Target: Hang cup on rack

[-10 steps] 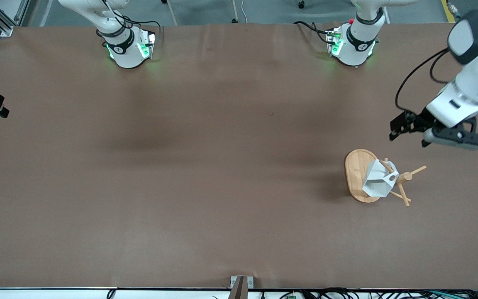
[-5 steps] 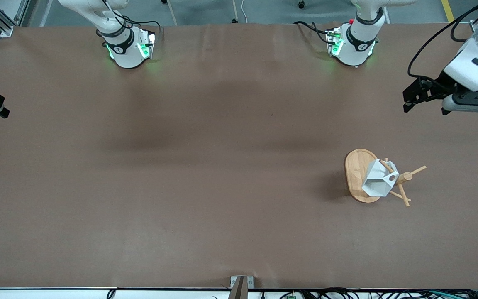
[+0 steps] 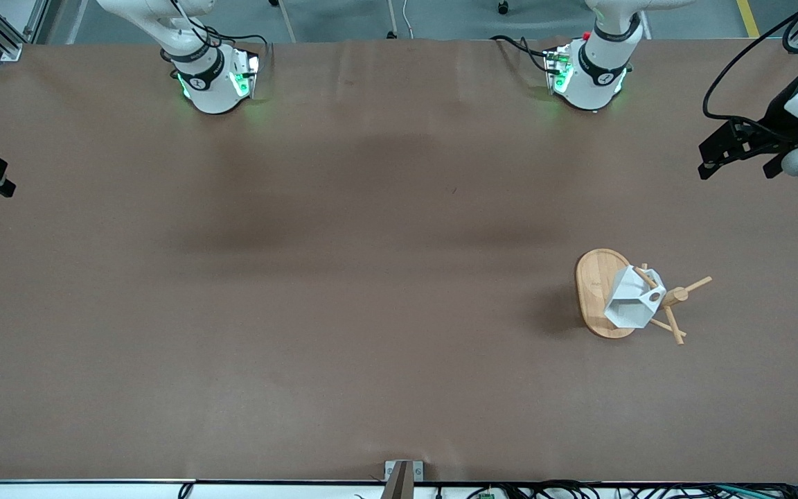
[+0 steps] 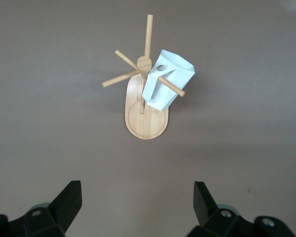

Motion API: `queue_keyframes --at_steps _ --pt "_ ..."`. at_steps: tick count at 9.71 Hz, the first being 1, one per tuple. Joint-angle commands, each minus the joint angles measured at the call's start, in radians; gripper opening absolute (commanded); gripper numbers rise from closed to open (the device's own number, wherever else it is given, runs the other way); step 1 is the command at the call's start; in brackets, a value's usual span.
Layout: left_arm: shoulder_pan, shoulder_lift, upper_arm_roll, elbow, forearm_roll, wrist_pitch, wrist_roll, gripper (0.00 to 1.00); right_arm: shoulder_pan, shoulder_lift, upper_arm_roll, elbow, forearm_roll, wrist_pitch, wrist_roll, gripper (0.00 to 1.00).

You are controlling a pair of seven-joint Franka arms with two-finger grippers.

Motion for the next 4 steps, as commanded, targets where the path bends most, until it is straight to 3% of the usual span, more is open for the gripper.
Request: queue_keyframes --at_steps 1,4 --pt "0.012 0.021 -0.014 0.005 -0.009 -0.026 -0.027 1.00 -0.008 -0.009 0.004 -0.014 -0.004 -0.004 0.017 1.00" --pt "0.013 0.026 -0.009 0.017 -0.007 -0.026 -0.009 1.00 -0.006 -0.009 0.004 -0.015 -0.004 -0.005 0.017 1.00"
